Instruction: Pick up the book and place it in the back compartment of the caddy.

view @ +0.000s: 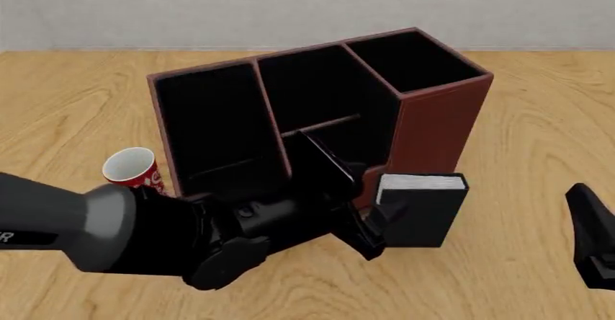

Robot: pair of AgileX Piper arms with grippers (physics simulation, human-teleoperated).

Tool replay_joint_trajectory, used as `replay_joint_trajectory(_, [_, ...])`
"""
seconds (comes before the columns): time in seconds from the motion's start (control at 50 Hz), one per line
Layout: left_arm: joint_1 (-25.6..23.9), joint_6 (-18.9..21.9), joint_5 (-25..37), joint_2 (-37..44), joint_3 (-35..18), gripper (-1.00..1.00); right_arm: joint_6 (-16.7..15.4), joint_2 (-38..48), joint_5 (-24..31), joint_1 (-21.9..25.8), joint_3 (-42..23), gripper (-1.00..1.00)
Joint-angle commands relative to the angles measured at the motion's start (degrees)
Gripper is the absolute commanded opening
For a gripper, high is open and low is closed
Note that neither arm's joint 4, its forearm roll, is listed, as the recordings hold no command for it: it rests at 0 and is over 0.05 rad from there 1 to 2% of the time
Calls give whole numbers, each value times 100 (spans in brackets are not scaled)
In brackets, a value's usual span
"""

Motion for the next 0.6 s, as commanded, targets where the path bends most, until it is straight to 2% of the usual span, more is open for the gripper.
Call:
replay_joint_trajectory(0.02, [3, 40, 66, 146, -140, 100, 2, 12, -13, 0, 4, 100])
replay_joint_trajectory(0.46, [-85, 85, 266, 564, -613, 100, -1, -9, 1, 2, 7, 100])
replay_joint_trajectory(0.6, [-95, 51, 171, 720, -597, 100, 0, 3, -9, 2, 8, 100])
